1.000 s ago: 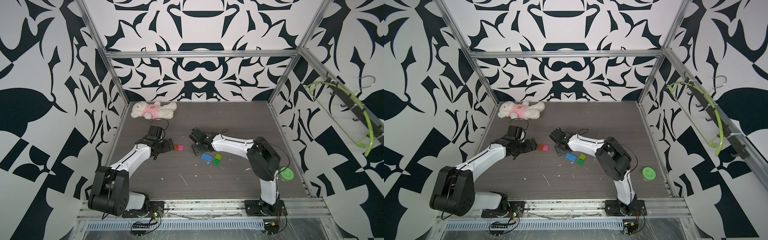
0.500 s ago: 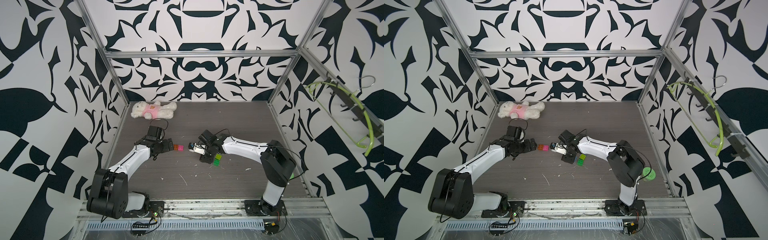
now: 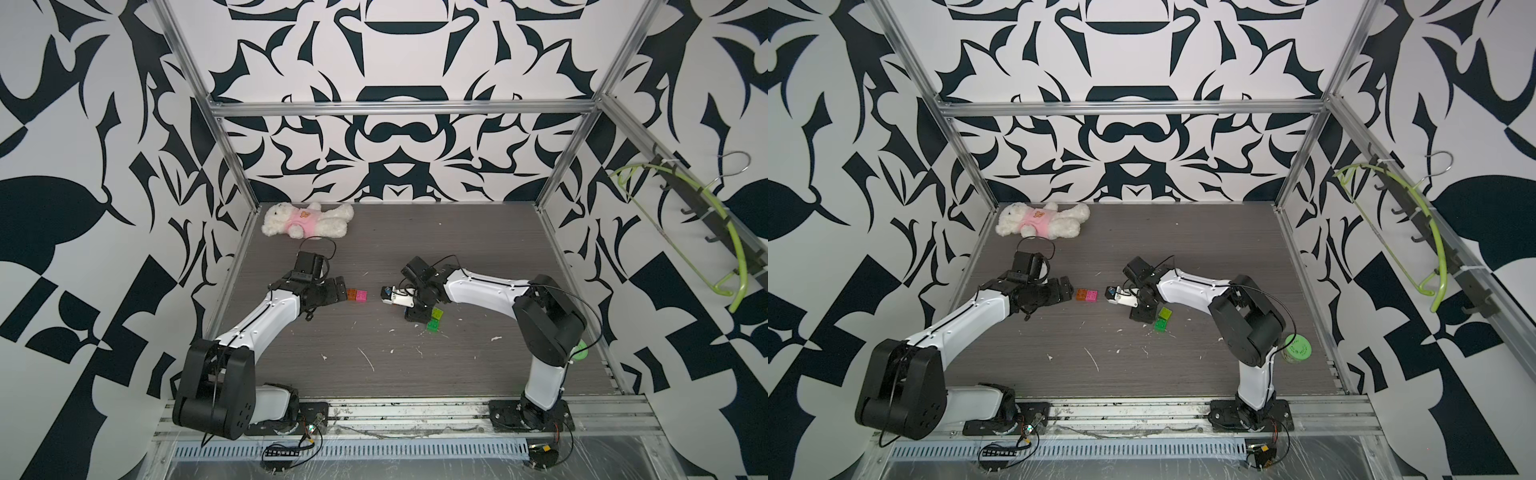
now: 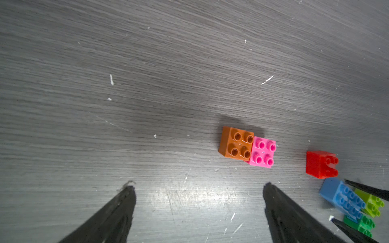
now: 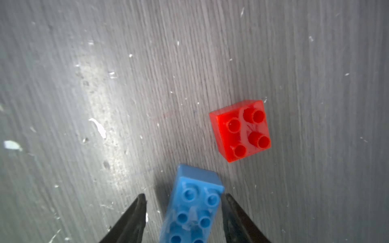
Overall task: Assemble the letter v with lego
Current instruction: Pick up the lego brick from the center of the board.
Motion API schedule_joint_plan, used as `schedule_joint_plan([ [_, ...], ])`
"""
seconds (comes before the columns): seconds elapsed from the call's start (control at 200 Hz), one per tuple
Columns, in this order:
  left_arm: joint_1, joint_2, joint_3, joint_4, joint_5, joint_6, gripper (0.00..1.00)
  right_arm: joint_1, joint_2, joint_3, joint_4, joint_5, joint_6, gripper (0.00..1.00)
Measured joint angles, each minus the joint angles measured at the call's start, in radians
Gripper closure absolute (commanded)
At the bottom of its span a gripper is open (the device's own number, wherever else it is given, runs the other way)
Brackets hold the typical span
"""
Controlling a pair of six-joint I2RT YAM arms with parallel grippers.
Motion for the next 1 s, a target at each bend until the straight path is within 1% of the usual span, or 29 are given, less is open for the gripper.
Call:
schedule_joint_plan([
  [0.115, 0.000, 0.000, 0.000, 0.002, 0.000, 0.000, 0.01, -0.003, 0.019, 0.023, -0.037, 0.010, 0.004, 0.39],
  [0.35, 0.000, 0.020, 0.000, 0.002, 0.000, 0.001, 0.01, -0.019, 0.035, 0.038, -0.065, 0.021, 0.008, 0.51],
  [0.43, 0.000, 0.025, 0.000, 0.002, -0.001, 0.003, 0.01, -0.022, 0.035, 0.037, -0.067, 0.020, 0.003, 0.61],
  [0.485, 0.000, 0.025, 0.000, 0.002, -0.001, 0.004, 0.01, -0.024, 0.035, 0.037, -0.068, 0.019, -0.010, 0.72],
  [0.535, 0.000, 0.025, 0.000, 0.002, -0.001, 0.004, 0.01, -0.025, 0.035, 0.037, -0.067, 0.020, -0.006, 0.74],
  [0.72, 0.000, 0.025, 0.000, 0.002, 0.000, 0.004, 0.01, -0.025, 0.033, 0.050, -0.070, 0.011, -0.067, 0.85],
  [0.8, 0.000, 0.025, 0.000, 0.002, -0.003, 0.004, 0.01, -0.025, 0.027, 0.072, -0.075, -0.011, -0.114, 0.92],
  [0.89, 0.000, 0.022, 0.000, 0.000, -0.011, 0.004, 0.01, -0.025, 0.023, 0.109, -0.077, -0.046, -0.180, 0.95],
  [1.0, 0.005, 0.005, -0.005, -0.001, -0.018, 0.003, 0.01, -0.025, 0.023, 0.163, -0.093, -0.079, -0.250, 0.96],
])
